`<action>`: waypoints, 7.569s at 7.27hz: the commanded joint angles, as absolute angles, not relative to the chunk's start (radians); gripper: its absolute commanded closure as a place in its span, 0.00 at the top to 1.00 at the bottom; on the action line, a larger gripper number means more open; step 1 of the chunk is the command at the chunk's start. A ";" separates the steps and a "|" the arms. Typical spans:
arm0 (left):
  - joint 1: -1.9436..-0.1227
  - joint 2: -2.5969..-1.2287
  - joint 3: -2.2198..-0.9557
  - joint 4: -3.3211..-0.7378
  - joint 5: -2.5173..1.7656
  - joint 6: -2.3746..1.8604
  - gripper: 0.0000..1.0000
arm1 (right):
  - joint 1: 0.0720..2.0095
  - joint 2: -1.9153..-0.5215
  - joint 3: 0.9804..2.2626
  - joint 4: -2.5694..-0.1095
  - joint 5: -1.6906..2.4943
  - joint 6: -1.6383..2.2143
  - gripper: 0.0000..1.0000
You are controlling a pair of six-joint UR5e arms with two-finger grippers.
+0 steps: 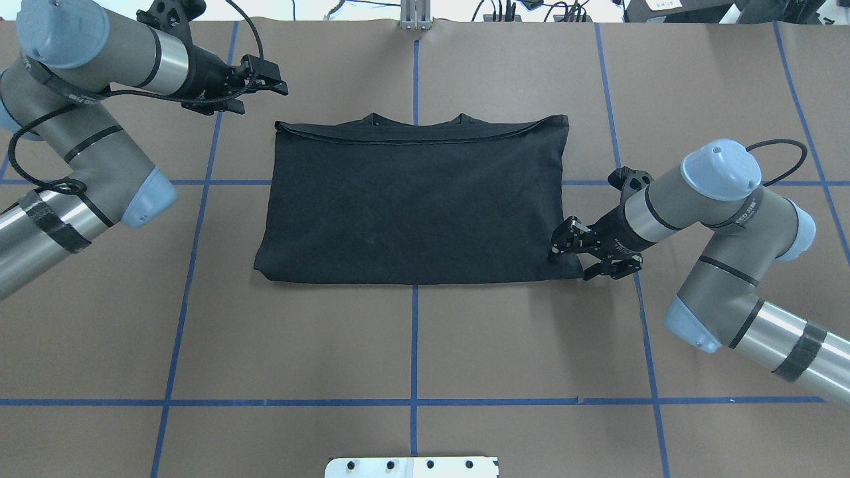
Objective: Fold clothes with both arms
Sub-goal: 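Lower right gripper to the folded shirt's near corner and grasp it, then drag the grasped corner toward the robot with the right gripper, then release the corner and raise right gripper while left gripper lowers to the shirt, then grasp the shirt's far corner with the left gripper, then pull the grasped corner away from the robot with the left gripper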
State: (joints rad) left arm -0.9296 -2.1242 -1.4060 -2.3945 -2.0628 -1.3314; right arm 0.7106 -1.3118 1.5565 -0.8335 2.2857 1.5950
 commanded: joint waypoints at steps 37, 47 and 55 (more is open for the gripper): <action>-0.635 -1.911 -1.597 -2.250 -1.913 -1.540 0.00 | 0.718 -1.180 1.790 -0.784 2.200 1.756 1.00; -0.782 -2.315 -1.033 -2.474 -1.683 -1.365 0.00 | 0.718 -1.187 1.779 -0.784 2.135 1.753 1.00; -0.781 -2.442 -0.880 -2.568 -1.632 -1.361 1.00 | 0.727 -1.195 1.778 -0.799 2.132 1.646 1.00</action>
